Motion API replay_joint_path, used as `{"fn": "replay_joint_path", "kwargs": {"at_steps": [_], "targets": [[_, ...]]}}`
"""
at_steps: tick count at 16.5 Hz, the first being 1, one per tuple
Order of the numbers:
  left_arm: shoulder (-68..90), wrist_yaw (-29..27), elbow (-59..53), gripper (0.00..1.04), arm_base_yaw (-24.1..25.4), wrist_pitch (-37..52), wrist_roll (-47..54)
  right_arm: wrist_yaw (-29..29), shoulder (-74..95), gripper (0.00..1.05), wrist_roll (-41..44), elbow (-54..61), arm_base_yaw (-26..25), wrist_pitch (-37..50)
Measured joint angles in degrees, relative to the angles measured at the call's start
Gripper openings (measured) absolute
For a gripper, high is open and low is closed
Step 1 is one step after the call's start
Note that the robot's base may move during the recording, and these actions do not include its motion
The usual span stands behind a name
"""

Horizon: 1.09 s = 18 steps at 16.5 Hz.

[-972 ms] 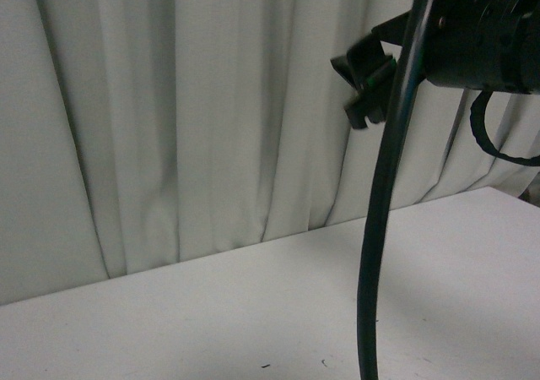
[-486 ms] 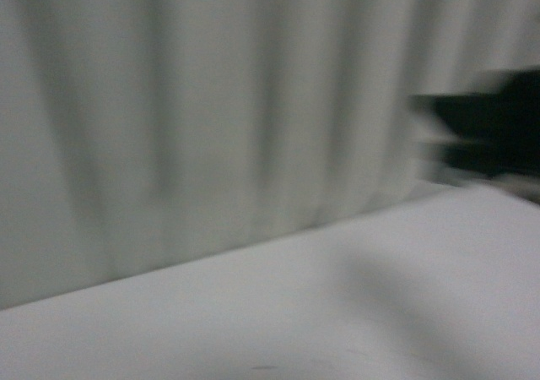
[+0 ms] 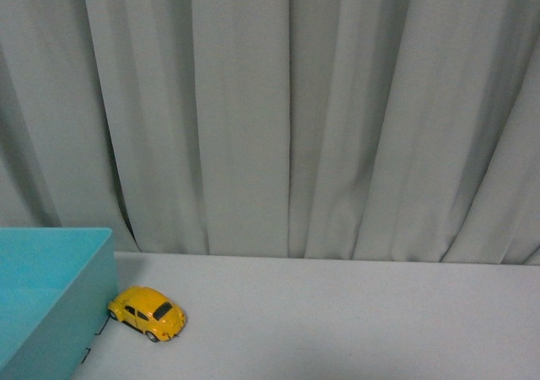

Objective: Wind up and store yellow beetle toy

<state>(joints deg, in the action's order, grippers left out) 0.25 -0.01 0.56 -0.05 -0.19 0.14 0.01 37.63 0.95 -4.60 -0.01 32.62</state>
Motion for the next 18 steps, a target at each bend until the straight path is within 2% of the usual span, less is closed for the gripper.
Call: {"fn": "replay_joint_path", "kwargs": {"at_steps": [4,6,18], "targets": [[0.0,0.0,0.0,0.98,0.0,0.0,0.0,0.0,-6.9,0.02,-0.1,1.9,0.0,-4.9],[0.0,0.0,0.0,0.98,0.0,0.0,0.0,0.0,-7.9,0.02,-0.1,3.8,0.0,-2.8],[0.0,0.0,0.0,0.98,0.0,0.0,0.0,0.0,-25.0,0.02,-0.1,4.0,0.0,-19.8]]}}
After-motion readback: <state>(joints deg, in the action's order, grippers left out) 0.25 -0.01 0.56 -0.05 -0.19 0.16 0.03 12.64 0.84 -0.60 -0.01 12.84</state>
